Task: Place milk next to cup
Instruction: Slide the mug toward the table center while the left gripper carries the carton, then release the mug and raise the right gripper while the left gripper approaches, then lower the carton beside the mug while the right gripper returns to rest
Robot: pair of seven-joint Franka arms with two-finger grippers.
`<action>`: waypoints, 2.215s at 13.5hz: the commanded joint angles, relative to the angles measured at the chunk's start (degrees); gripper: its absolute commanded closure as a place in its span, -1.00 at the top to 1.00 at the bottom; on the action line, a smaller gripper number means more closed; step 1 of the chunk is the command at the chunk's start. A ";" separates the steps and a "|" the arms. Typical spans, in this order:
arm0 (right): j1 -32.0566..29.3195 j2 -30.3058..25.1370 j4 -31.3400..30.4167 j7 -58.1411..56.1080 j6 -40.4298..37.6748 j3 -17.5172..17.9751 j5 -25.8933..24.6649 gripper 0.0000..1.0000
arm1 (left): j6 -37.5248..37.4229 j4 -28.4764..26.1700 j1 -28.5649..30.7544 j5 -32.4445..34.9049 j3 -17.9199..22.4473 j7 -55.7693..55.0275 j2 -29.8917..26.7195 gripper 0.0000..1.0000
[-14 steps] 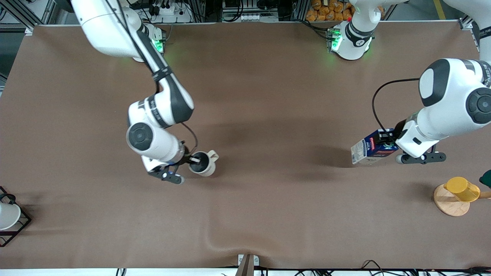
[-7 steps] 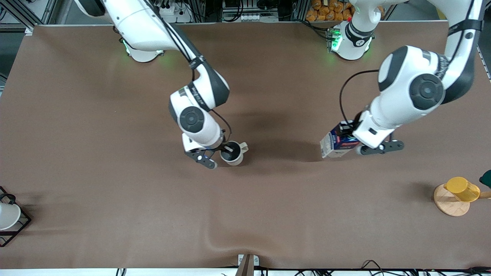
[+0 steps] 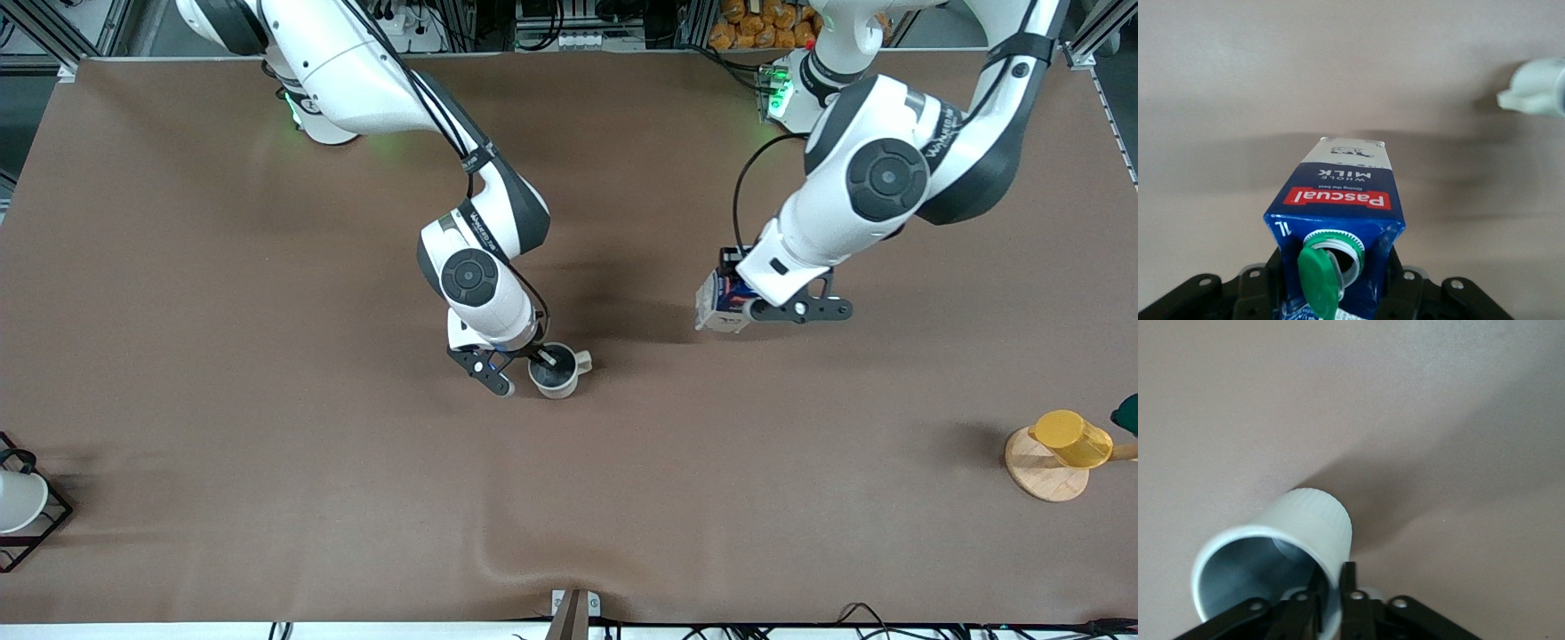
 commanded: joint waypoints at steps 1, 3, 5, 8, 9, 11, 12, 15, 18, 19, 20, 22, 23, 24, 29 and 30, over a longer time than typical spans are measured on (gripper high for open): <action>0.08 0.51 1.70 0.10 0.02 -0.28 -0.20 1.00 | -1.37 1.84 -0.11 -0.57 -2.64 -1.23 0.22 0.13; -0.80 -0.11 4.06 -0.34 -1.12 -0.29 0.15 1.00 | -1.37 3.15 -2.65 -0.92 -2.91 -3.51 1.35 0.13; -1.93 -1.07 5.74 -0.95 -5.67 -0.55 0.41 1.00 | -1.37 6.65 -5.98 -0.75 -2.91 -5.79 4.34 0.13; -5.36 -1.96 9.34 -4.80 -12.79 -0.02 0.59 1.00 | -1.11 10.44 -11.79 -0.31 -2.56 -13.25 8.73 0.12; -6.59 -2.13 9.78 -7.87 -15.08 -0.28 0.59 1.00 | -0.93 11.76 -13.72 0.56 -2.47 -15.54 10.14 0.12; -10.01 -4.23 9.79 -14.11 -17.82 -0.37 0.67 1.00 | -0.84 15.01 -17.32 4.77 -2.39 -21.76 13.04 0.13; -11.94 -4.85 9.61 -18.23 -19.48 -0.37 0.50 1.00 | -0.84 16.76 -18.30 5.49 -2.39 -25.45 14.88 0.13; -18.44 -7.40 9.17 -34.04 -25.73 -0.72 -0.12 1.00 | -0.58 20.91 -21.72 7.33 -1.17 -30.23 18.58 0.12; -23.29 -8.46 7.95 -43.04 -28.81 -0.81 -2.74 1.00 | 2.49 22.93 -28.21 7.51 5.67 -30.85 20.08 0.12; -23.56 -9.07 6.81 -44.80 -28.64 -0.81 -5.36 1.00 | 2.85 23.80 -31.02 7.43 8.66 -30.85 20.52 0.12; -24.26 -9.77 6.02 -46.38 -28.55 -0.90 -7.39 1.00 | 2.94 24.86 -33.40 7.43 11.04 -30.59 21.39 0.12; -26.80 -10.74 5.75 -50.94 -28.98 -0.90 -7.67 1.00 | 5.04 25.75 -35.88 7.43 13.17 -30.50 22.54 0.12; -28.38 -11.44 5.22 -54.53 -28.99 -0.90 -7.67 1.00 | 6.27 25.66 -36.06 7.43 13.17 -30.50 22.63 0.12; -29.70 -12.23 3.56 -58.31 -28.73 -0.90 -8.11 1.00 | 6.71 25.66 -36.23 7.43 13.17 -30.41 22.89 0.12; -36.04 -18.12 -4.44 -72.22 -27.32 -0.99 -9.95 1.00 | 8.30 25.75 -36.59 7.34 13.17 -26.90 24.39 0.12; -36.22 -19.17 -6.10 -73.28 -25.75 -0.90 -11.00 1.00 | 8.39 25.66 -36.67 7.25 13.17 -26.81 24.83 0.13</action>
